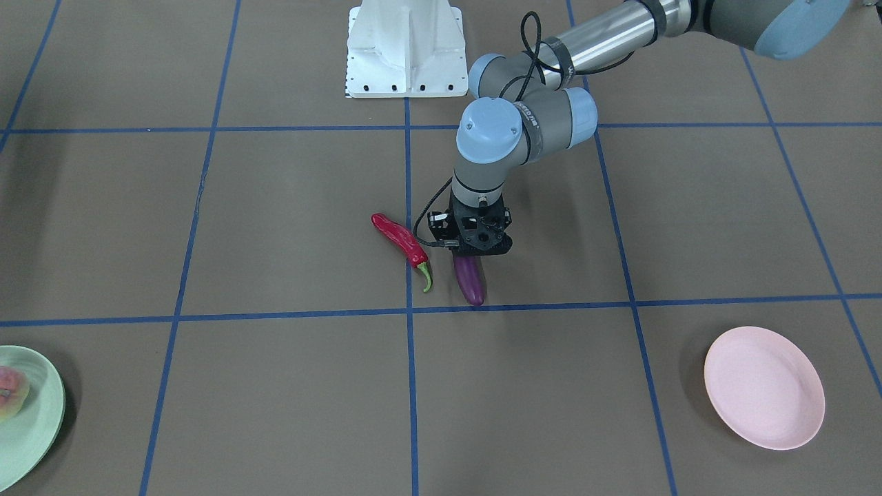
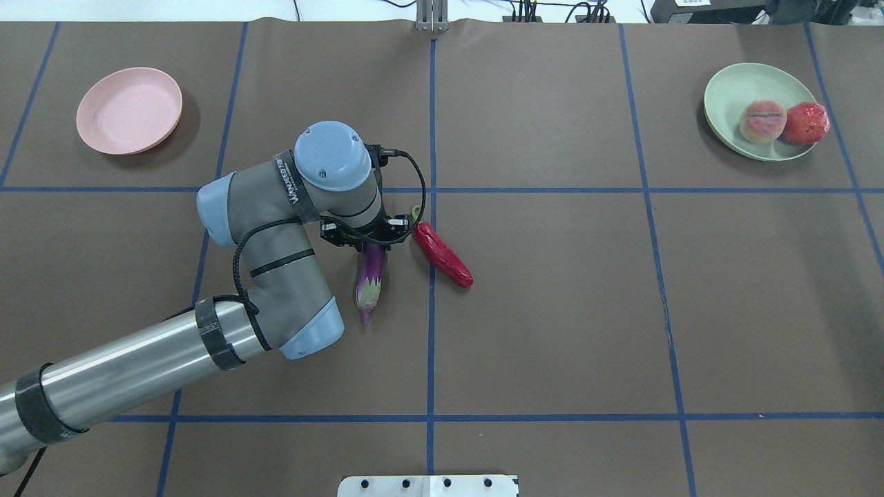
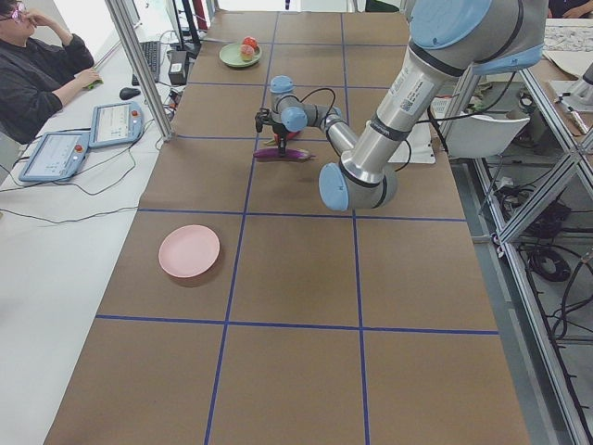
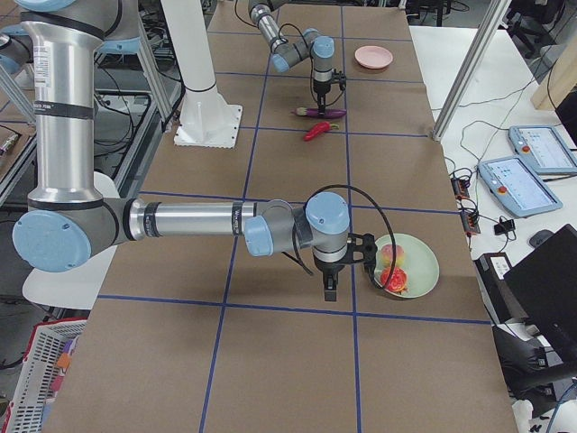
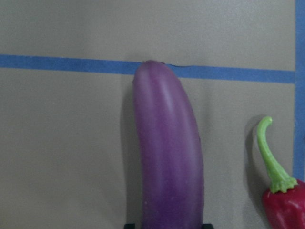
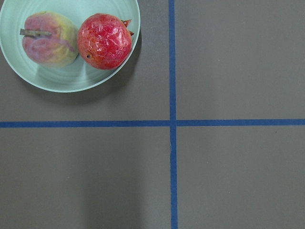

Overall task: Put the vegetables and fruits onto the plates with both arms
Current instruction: 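Move the left gripper down to the purple eggplant and grasp it, then lift the eggplant with the left gripper and carry it to the pink plate, then open the left gripper to release the eggplant on the pink plate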

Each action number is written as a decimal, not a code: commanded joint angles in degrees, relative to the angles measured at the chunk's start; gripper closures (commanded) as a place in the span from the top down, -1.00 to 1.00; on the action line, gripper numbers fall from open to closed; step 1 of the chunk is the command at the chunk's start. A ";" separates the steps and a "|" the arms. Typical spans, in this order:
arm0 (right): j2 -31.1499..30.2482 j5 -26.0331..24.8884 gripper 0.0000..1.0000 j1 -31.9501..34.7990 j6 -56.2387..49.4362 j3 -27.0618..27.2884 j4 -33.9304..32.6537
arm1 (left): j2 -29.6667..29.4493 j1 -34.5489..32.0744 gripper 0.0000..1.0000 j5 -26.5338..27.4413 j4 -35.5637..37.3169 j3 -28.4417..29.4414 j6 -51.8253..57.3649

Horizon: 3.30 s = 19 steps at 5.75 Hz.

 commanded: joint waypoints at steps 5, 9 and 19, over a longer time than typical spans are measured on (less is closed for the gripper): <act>0.00 0.08 0.99 -0.21 0.00 0.00 0.06 | 1.95 -14.86 -1.00 -1.78 0.49 0.13 25.10; 0.44 -0.01 1.00 -0.91 0.09 -0.18 0.06 | 2.67 -32.65 -1.00 -6.54 -4.48 22.33 65.87; 0.70 -0.09 1.00 -1.27 0.35 -0.26 0.15 | -2.07 -16.36 0.98 -6.98 -7.59 12.54 12.96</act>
